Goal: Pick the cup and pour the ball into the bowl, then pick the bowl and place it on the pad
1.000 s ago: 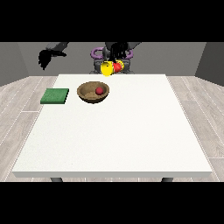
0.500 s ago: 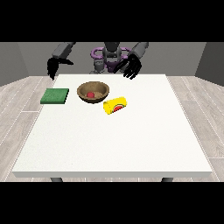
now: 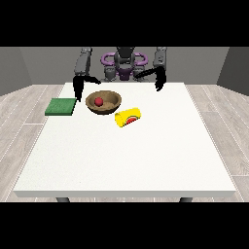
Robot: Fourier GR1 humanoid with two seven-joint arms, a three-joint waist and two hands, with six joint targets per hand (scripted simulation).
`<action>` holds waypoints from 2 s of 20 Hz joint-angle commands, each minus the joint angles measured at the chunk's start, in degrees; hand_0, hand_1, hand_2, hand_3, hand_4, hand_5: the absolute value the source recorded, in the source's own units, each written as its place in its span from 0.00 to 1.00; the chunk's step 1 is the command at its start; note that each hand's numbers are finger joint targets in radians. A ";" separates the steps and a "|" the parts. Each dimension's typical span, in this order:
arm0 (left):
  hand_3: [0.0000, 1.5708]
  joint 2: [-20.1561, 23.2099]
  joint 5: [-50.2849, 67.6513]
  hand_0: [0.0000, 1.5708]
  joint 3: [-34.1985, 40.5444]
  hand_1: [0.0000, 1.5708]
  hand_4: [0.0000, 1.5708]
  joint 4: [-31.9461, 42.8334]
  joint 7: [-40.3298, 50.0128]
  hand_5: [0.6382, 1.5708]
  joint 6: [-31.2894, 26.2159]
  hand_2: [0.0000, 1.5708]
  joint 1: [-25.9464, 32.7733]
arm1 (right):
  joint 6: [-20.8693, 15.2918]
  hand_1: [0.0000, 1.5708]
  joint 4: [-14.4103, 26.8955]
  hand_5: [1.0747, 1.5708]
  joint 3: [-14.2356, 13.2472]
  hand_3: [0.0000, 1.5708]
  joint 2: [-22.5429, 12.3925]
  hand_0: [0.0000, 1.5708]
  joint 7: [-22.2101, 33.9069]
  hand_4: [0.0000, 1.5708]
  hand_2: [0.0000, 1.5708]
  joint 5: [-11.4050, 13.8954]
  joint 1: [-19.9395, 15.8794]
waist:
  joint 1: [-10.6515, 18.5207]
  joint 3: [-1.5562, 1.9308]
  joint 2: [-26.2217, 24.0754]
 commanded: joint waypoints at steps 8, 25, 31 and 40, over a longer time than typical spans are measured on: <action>0.00 6.29 6.29 0.00 4.05 0.00 0.00 -6.85 -1.24 0.99 -11.09 0.00 1.40 | -3.20 0.00 16.29 0.99 -2.74 0.00 -0.64 0.00 -10.14 0.16 0.00 -0.41 -6.73 | 3.35 0.27 2.43; 0.00 6.53 6.08 0.00 4.08 0.00 0.22 -13.21 -1.41 1.00 -12.15 0.00 1.42 | -13.97 1.00 32.77 0.84 -3.59 0.30 -2.12 1.00 -13.07 0.50 1.00 1.98 -6.38 | 6.03 0.23 8.15; 0.00 6.25 6.82 0.00 2.56 0.00 0.45 -11.30 -1.77 0.94 -15.06 0.00 1.86 | -30.79 1.00 30.89 0.98 1.95 0.95 -4.89 1.00 -7.78 0.59 1.00 12.67 -5.88 | 10.19 -0.11 5.86; 0.00 8.76 9.87 0.00 10.09 0.00 0.63 1.86 -5.58 0.84 -15.07 0.00 9.35 | -28.11 1.00 25.33 0.99 10.96 0.62 -7.58 1.00 20.77 0.52 1.00 18.90 -13.16 | -0.57 0.01 -10.91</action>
